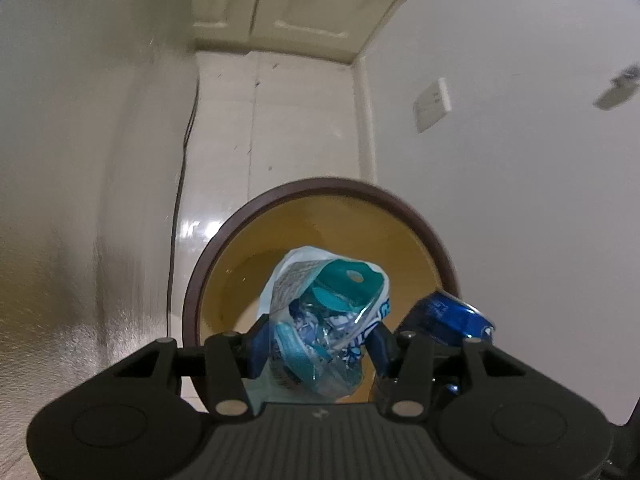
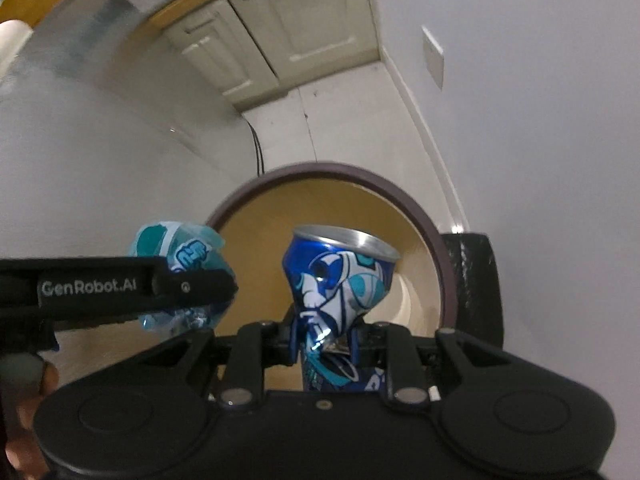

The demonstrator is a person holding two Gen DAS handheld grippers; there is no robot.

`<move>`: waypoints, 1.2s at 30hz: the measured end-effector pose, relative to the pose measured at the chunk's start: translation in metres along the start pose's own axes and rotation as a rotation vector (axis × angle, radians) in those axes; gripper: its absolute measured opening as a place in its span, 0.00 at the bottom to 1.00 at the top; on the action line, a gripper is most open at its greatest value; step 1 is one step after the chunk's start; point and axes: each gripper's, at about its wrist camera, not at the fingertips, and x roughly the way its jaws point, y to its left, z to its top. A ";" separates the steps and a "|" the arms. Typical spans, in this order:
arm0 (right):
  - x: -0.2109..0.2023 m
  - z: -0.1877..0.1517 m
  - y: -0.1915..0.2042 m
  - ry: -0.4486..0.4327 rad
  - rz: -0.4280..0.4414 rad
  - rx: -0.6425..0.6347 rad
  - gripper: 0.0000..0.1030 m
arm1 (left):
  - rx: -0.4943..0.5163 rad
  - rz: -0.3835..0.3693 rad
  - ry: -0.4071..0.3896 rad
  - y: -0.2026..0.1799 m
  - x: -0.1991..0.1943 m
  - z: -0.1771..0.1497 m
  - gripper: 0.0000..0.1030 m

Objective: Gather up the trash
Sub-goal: 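Open the left tool over the wastebasket while the right tool releases the can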

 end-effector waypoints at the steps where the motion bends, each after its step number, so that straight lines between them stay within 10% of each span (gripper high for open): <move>1: 0.008 0.001 -0.003 0.008 -0.002 0.010 0.23 | -0.013 0.002 0.004 0.001 0.007 0.000 0.49; 14: 0.080 0.002 -0.035 0.085 -0.040 0.153 0.23 | -0.133 0.034 0.031 0.021 0.070 -0.003 0.50; 23: 0.080 0.001 -0.030 0.068 -0.006 0.137 0.37 | -0.104 0.046 0.034 0.018 0.075 0.000 0.74; 36: 0.055 -0.002 -0.023 0.065 -0.007 0.098 0.38 | -0.018 0.104 0.030 0.018 0.054 -0.006 0.80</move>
